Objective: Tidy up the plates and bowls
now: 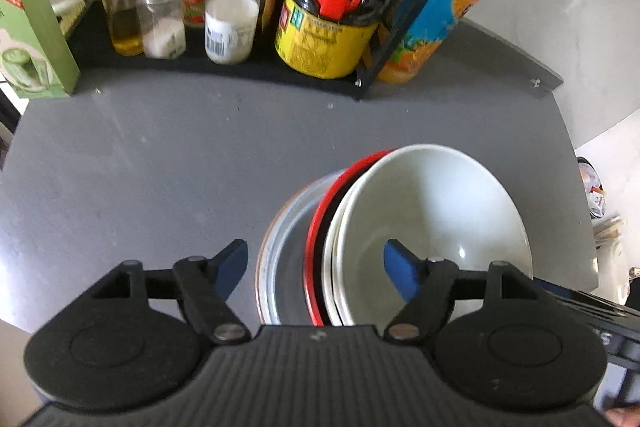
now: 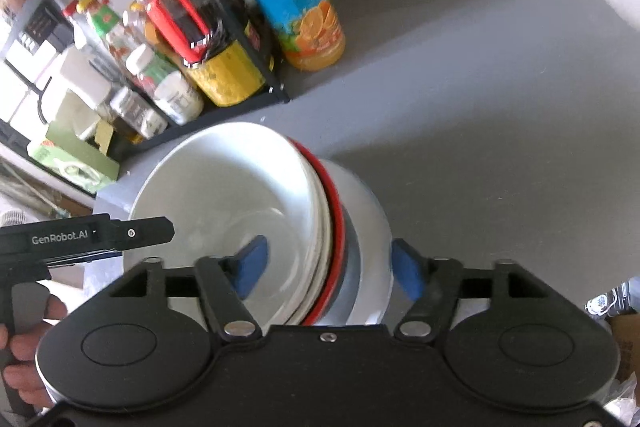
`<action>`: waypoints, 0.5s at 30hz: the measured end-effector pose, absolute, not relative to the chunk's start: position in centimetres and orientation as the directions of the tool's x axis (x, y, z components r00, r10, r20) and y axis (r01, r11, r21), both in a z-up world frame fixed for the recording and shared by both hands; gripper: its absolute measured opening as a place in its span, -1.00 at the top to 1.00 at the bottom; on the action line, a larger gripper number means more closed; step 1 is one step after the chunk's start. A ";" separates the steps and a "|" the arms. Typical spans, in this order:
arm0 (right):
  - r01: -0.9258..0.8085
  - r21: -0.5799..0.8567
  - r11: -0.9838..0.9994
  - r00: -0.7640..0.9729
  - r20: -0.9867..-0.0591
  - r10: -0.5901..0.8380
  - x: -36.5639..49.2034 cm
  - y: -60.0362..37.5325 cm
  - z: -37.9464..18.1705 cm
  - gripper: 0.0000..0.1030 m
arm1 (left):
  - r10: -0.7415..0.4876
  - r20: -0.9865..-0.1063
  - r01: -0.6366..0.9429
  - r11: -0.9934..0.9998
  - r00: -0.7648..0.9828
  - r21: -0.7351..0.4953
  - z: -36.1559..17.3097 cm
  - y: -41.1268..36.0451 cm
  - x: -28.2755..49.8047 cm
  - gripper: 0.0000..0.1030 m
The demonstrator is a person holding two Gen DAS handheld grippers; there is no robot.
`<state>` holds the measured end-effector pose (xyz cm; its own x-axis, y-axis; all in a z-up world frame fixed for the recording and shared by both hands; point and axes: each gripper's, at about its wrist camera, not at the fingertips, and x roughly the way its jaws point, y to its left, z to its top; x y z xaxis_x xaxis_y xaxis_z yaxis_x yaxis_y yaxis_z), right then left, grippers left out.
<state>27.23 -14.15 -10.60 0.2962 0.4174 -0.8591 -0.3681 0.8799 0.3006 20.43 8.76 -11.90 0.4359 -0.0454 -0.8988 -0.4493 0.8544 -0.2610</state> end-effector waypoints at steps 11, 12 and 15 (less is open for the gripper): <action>-0.386 0.289 0.876 0.427 -0.786 0.447 22.5 -20.1 -7.1 -0.75 | 0.056 -0.873 -0.479 0.852 0.485 -0.212 -9.0 7.0 16.9 -0.64; -0.392 0.291 0.872 0.430 -0.781 0.454 21.9 -20.8 -6.8 -0.76 | 0.064 -0.869 -0.481 0.851 0.490 -0.209 -8.5 6.5 16.1 -0.64; -0.411 0.300 0.861 0.439 -0.763 0.475 20.1 -23.0 -5.9 -0.86 | 0.063 -0.851 -0.479 0.847 0.521 -0.230 -7.0 5.0 13.8 -0.65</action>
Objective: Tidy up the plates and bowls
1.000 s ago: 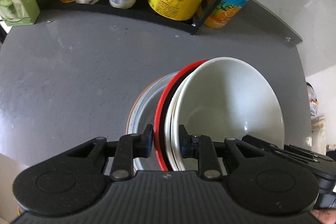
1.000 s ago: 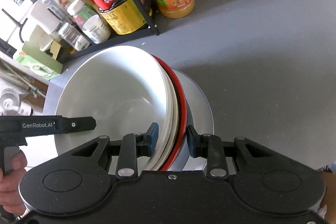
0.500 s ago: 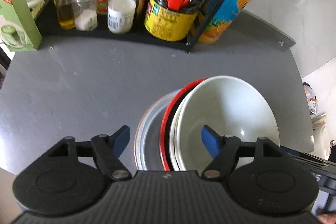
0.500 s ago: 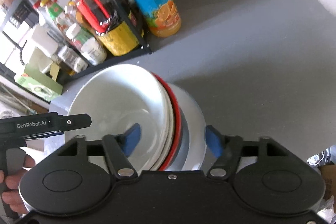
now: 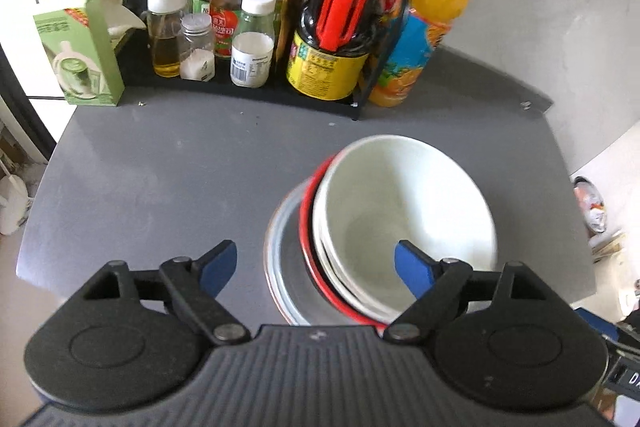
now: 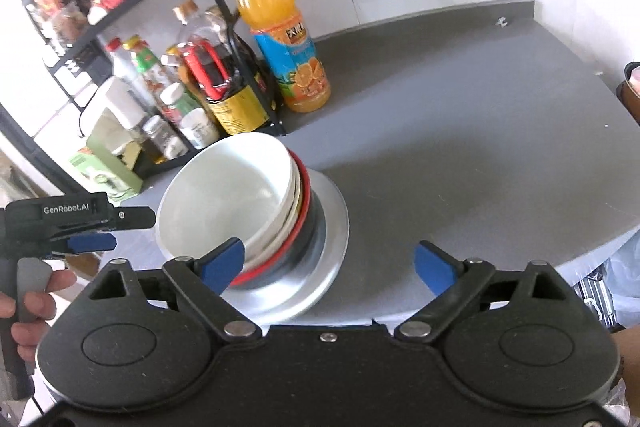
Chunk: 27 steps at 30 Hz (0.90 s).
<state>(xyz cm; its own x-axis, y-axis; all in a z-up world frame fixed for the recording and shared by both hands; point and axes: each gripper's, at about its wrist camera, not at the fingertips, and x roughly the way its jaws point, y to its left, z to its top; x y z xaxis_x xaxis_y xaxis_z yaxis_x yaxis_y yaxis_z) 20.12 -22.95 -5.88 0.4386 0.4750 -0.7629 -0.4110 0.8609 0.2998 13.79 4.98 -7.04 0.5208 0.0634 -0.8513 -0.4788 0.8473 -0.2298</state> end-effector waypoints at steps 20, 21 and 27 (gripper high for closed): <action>-0.435 0.279 0.856 0.532 -0.687 0.494 10.3 -28.1 -1.8 -0.99 | 0.165 -0.806 -0.441 0.888 0.569 -0.129 -0.8 -2.7 1.4 -0.94; -0.432 0.272 0.860 0.538 -0.687 0.488 9.9 -28.0 -1.7 -1.00 | 0.166 -0.803 -0.435 0.892 0.573 -0.126 -0.7 -2.6 0.9 -0.94; -0.403 0.252 0.880 0.581 -0.673 0.458 7.9 -26.8 -1.1 -0.99 | 0.146 -0.783 -0.383 0.915 0.605 -0.126 -0.1 -1.9 -1.4 -0.99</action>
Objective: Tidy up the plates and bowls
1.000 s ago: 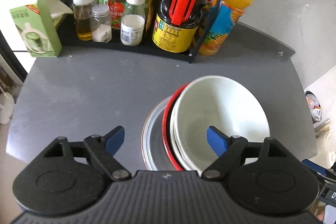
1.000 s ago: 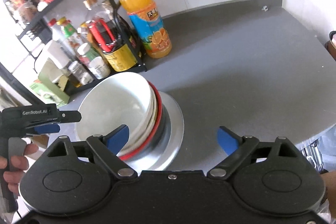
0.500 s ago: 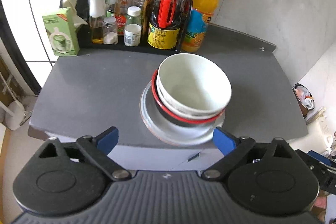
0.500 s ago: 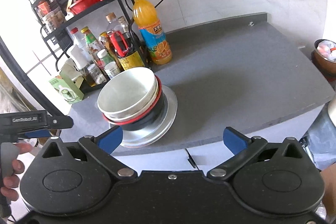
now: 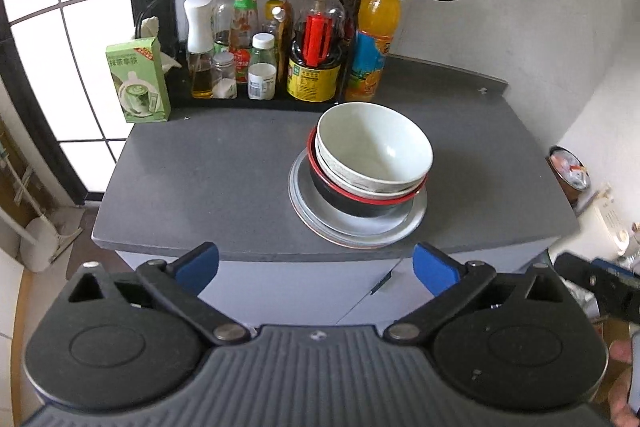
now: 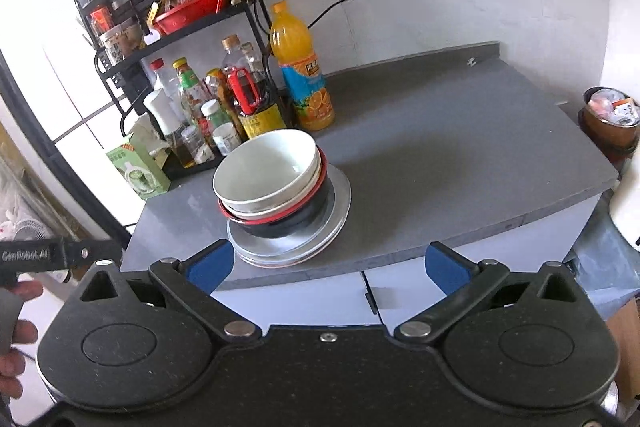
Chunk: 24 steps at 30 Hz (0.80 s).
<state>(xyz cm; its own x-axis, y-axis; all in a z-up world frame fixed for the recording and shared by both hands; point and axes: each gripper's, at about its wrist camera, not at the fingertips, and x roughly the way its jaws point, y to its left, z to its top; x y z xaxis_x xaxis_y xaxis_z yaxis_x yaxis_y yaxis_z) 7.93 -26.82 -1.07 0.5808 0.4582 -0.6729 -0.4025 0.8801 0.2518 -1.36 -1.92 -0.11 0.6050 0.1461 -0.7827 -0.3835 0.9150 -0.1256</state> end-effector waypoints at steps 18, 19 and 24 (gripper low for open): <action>-0.362 0.211 0.908 0.647 -0.644 0.408 0.6 -22.4 0.8 -0.99 | 0.122 -0.754 -0.257 0.964 0.646 -0.065 0.9 1.6 -6.6 -0.99; -0.360 0.209 0.909 0.649 -0.644 0.405 0.3 -22.3 0.8 -0.99 | 0.113 -0.752 -0.251 0.966 0.650 -0.071 0.9 1.7 -6.9 -0.99; -0.356 0.214 0.910 0.650 -0.643 0.406 -1.0 -22.1 1.1 -0.99 | 0.100 -0.749 -0.238 0.968 0.655 -0.079 0.9 2.0 -8.1 -0.99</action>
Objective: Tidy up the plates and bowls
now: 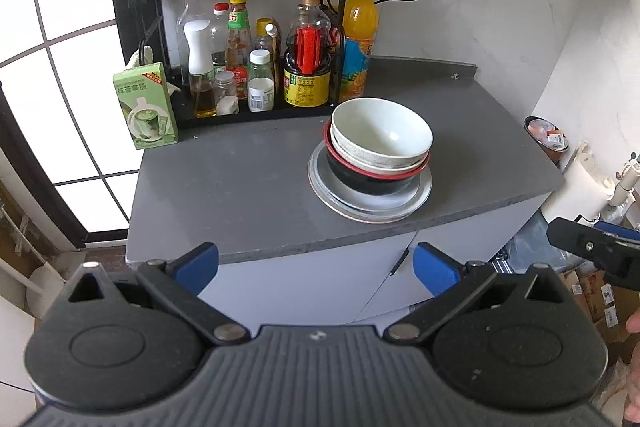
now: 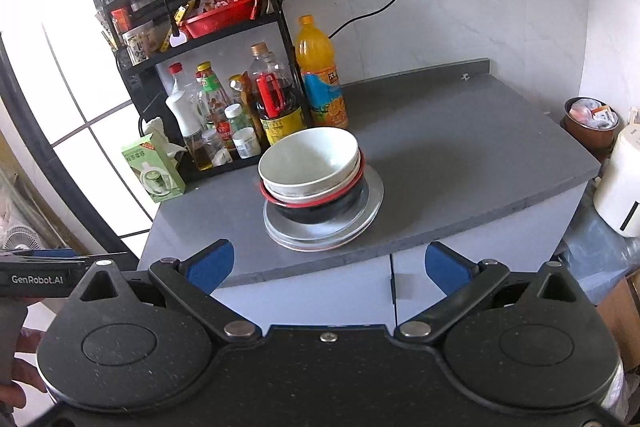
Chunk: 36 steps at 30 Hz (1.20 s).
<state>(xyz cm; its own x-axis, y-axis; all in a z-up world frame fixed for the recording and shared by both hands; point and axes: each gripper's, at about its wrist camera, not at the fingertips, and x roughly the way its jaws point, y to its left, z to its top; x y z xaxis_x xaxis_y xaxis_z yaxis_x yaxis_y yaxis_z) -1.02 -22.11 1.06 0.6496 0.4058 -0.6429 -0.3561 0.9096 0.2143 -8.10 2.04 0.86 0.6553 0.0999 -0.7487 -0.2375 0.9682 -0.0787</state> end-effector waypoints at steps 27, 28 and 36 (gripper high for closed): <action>-0.380 0.190 0.905 0.630 -0.663 0.404 -3.0 -21.5 0.7 -0.99 | 0.125 -0.754 -0.251 0.966 0.645 -0.054 0.3 1.6 -10.2 -0.99; -0.381 0.188 0.905 0.632 -0.662 0.403 -3.0 -21.5 0.7 -0.99 | 0.126 -0.752 -0.252 0.966 0.647 -0.054 0.4 1.6 -10.2 -0.99; -0.380 0.186 0.906 0.639 -0.656 0.402 -3.1 -21.8 0.7 -0.99 | 0.128 -0.751 -0.257 0.965 0.647 -0.056 0.5 1.4 -10.1 -0.99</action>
